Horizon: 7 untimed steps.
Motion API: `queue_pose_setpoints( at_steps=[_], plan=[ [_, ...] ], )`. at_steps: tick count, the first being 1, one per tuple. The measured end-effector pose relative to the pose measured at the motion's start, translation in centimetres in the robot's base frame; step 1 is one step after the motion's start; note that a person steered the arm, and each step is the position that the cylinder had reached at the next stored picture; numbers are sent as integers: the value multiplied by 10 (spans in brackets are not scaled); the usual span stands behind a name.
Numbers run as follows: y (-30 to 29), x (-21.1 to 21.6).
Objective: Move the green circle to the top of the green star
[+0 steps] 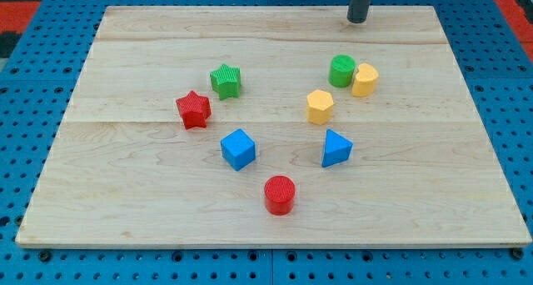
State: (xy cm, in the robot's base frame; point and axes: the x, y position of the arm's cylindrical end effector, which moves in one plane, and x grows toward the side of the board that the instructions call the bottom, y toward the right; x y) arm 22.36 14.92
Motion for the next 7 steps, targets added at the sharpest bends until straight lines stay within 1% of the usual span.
queue_pose_setpoints(
  at_steps=[1, 2, 3, 4, 6, 7],
  plan=[
    [34, 34],
    [30, 63],
    [23, 113],
    [-47, 135],
    [-142, 118],
    [-141, 128]
  ],
)
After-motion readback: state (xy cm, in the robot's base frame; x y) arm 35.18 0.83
